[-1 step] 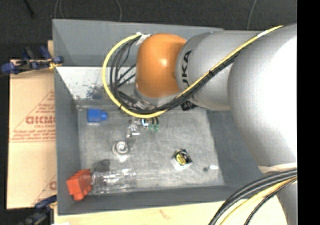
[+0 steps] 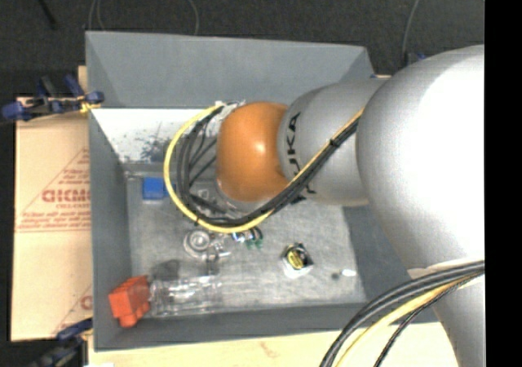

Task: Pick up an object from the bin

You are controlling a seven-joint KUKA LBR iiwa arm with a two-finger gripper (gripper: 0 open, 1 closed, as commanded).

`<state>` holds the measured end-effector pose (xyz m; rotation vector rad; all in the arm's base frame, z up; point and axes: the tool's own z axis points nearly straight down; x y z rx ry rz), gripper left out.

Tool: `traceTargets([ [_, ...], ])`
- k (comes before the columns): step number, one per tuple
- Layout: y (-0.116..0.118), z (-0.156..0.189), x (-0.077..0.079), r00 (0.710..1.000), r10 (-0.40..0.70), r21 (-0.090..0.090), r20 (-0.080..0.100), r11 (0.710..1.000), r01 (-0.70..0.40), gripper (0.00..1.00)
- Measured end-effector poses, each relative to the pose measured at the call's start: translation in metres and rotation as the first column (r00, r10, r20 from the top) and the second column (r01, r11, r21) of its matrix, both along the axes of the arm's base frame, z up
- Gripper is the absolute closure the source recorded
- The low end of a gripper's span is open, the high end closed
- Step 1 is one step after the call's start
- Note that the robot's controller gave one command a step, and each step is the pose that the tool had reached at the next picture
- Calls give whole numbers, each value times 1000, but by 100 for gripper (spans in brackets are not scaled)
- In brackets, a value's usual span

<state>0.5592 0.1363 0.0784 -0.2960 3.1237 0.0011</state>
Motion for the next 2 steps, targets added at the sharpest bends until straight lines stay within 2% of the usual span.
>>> traceTargets([
  [1, 0, 3, 3, 1000, -3, 2, 8, 1000, 3, 100],
  [2, 1, 152, 8, 987, 157, -1, 9, 988, -157, 100],
])
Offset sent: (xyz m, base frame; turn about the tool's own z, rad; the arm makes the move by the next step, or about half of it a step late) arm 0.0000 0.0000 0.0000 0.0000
